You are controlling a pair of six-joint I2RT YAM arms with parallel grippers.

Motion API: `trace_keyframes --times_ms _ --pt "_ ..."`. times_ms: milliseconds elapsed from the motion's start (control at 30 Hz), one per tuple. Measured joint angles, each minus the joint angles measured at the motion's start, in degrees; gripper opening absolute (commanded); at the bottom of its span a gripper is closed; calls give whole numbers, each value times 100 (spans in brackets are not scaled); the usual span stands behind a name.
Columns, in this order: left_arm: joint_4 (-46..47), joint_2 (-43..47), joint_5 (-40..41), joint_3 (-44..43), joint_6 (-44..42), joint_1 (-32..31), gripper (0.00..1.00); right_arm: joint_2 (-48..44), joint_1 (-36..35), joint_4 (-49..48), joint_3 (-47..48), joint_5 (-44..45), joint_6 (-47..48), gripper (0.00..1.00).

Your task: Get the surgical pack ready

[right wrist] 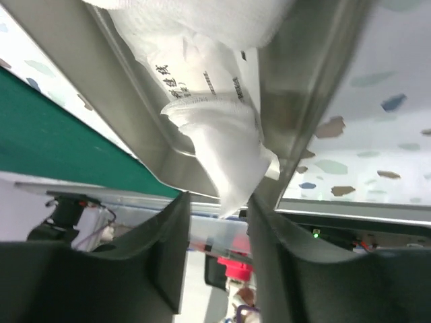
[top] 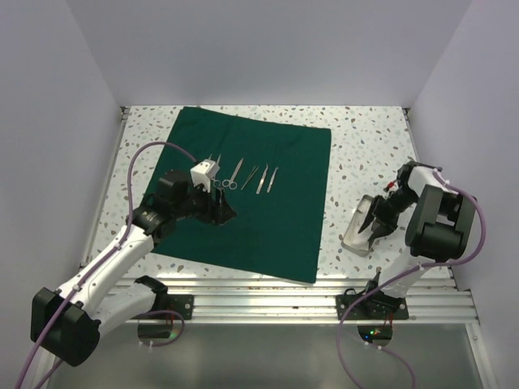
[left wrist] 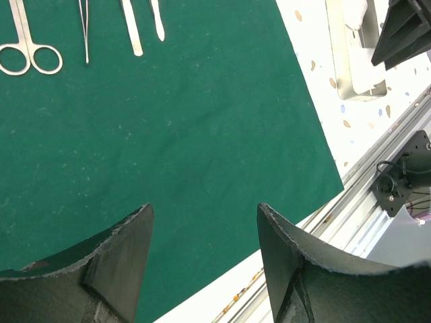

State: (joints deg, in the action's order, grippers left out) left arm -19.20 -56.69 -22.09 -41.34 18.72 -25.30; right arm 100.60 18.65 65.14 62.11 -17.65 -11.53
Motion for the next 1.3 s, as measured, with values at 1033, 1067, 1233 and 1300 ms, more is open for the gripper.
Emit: trace_keyframes --times_ms 1033,1067,1233,1300 --pt "48 -3082 1569 -2083 570 105 63 -1185 -2900 -125 1895 1373 -1272 99" --pt "4 -3254 1690 -2304 566 68 62 -1169 -2933 -195 1860 1366 -1329 99" --pt "-11 -4138 2221 -3289 435 -273 47 -1172 -2964 -372 1801 1362 -1425 97" --pt "2 -4496 2398 -3563 352 -413 44 -1172 -2959 -393 1801 1360 -1434 93"
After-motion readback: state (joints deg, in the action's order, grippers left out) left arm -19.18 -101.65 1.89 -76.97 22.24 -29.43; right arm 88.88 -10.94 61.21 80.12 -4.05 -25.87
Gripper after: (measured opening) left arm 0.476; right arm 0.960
